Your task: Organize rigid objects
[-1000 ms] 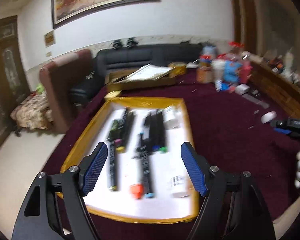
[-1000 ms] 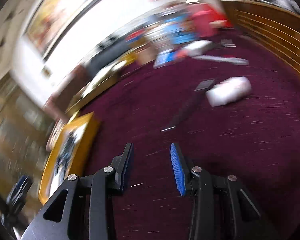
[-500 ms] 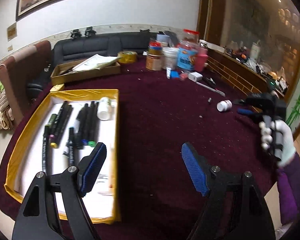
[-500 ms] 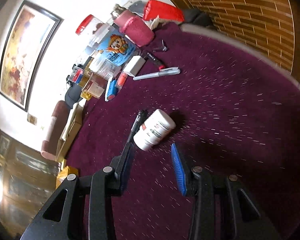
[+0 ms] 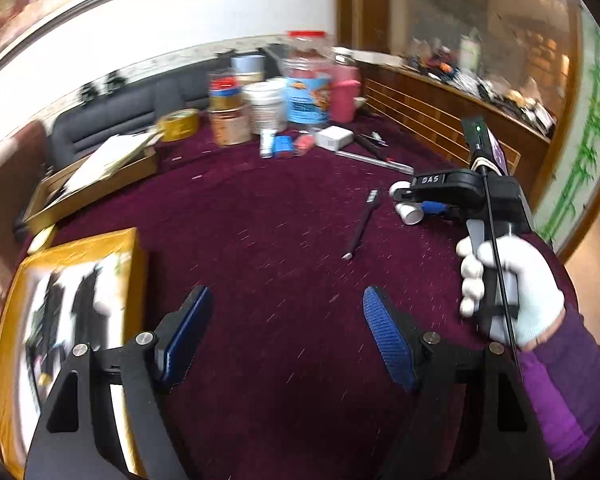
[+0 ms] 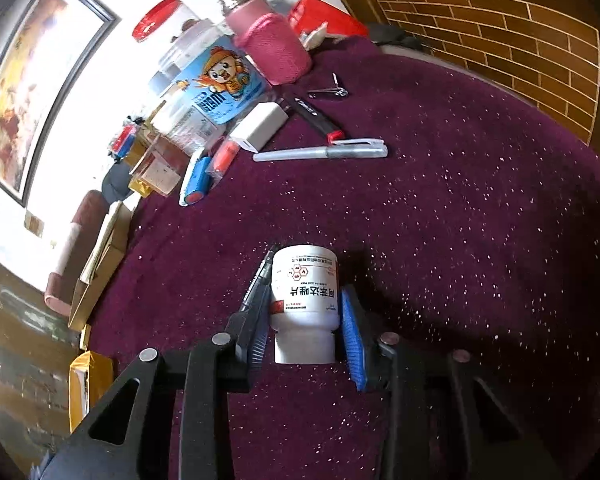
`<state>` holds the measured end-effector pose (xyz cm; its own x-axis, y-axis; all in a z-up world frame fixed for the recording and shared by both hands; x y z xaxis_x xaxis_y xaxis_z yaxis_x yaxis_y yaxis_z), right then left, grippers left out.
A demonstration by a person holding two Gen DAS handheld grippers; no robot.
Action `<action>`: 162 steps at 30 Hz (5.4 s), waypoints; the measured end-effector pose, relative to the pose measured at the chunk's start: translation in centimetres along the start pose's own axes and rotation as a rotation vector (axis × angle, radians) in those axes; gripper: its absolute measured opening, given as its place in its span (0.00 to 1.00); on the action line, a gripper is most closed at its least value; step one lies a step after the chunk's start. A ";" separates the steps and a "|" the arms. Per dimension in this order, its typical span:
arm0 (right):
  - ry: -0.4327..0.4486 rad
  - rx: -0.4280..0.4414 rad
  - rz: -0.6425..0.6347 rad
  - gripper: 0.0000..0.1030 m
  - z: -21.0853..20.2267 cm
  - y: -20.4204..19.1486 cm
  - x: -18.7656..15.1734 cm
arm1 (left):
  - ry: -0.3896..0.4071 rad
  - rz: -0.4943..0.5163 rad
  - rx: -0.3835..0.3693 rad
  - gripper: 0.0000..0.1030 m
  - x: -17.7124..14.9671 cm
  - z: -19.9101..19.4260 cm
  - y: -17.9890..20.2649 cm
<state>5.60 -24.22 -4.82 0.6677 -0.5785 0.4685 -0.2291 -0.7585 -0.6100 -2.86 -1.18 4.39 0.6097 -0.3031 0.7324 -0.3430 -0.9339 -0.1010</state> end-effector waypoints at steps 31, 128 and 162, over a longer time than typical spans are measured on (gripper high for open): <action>0.000 0.089 0.062 0.30 -0.5 1.0 0.2 | -0.142 0.137 -0.173 0.25 2.2 12.3 8.6; -0.452 0.328 -0.651 0.46 4.8 -34.6 -28.0 | 0.068 -0.649 0.143 0.58 -17.6 -10.7 -30.5; -0.056 0.297 -0.653 0.47 -3.6 -29.2 -21.8 | 0.653 -0.530 0.467 1.00 -12.0 -22.6 -25.4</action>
<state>-4.83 9.40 5.10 0.6400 -0.0119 0.7682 0.4266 -0.8261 -0.3682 -17.60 30.44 13.34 0.0368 0.2139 0.9762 0.2684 -0.9431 0.1965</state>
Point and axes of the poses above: each gripper's, at about its wrist camera, not at the fingertips, and z roughly the way its jaws point, y to its right, x to its top, the point moved 7 cm from there along z, roughly the way its jaws point, and after that the axes turned 6 degrees about x, right-handed, at the moved point
